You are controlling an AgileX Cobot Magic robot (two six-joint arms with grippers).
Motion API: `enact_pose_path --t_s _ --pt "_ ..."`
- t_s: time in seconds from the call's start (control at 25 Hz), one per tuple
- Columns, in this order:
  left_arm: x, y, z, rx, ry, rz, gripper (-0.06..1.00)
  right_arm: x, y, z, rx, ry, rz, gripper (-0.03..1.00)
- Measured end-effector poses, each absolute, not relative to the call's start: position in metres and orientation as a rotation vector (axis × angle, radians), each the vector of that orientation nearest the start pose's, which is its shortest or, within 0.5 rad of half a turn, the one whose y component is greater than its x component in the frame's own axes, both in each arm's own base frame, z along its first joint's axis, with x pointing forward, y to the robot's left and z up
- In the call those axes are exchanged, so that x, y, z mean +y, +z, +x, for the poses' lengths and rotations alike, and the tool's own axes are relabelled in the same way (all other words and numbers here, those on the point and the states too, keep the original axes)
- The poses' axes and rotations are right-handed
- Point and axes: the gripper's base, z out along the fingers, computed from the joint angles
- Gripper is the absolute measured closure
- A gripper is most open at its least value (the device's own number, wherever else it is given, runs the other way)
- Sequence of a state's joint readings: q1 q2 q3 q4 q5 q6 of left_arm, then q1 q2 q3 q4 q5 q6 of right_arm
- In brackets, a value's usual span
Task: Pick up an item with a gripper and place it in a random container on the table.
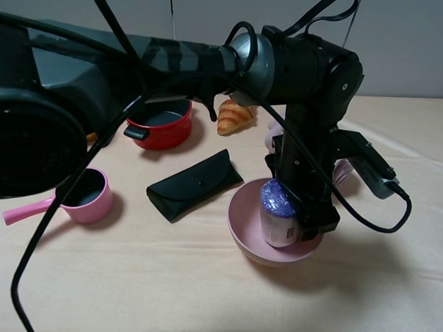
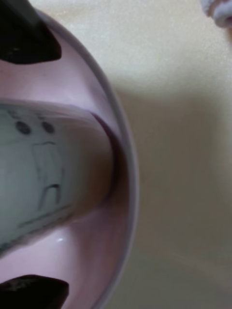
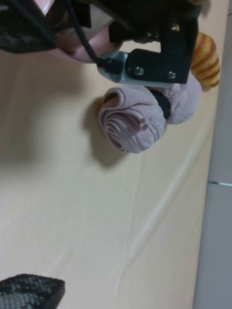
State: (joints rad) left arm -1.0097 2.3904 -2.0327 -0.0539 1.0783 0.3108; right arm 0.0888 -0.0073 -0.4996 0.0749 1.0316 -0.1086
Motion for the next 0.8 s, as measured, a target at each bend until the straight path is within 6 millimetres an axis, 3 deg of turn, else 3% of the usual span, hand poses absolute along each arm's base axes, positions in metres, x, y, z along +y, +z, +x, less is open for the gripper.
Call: enact_pose_path --t_s 0.6,0.8 --pt "-0.426 0.153 0.262 2.345 -0.184 1.782 0.06 0.005 0.280 -0.005 1.997 0.076 -0.200 0.27" --pt "-0.428 0.168 0.263 2.346 -0.187 1.782 -0.02 0.005 0.280 -0.005 1.997 0.076 -0.200 0.27"
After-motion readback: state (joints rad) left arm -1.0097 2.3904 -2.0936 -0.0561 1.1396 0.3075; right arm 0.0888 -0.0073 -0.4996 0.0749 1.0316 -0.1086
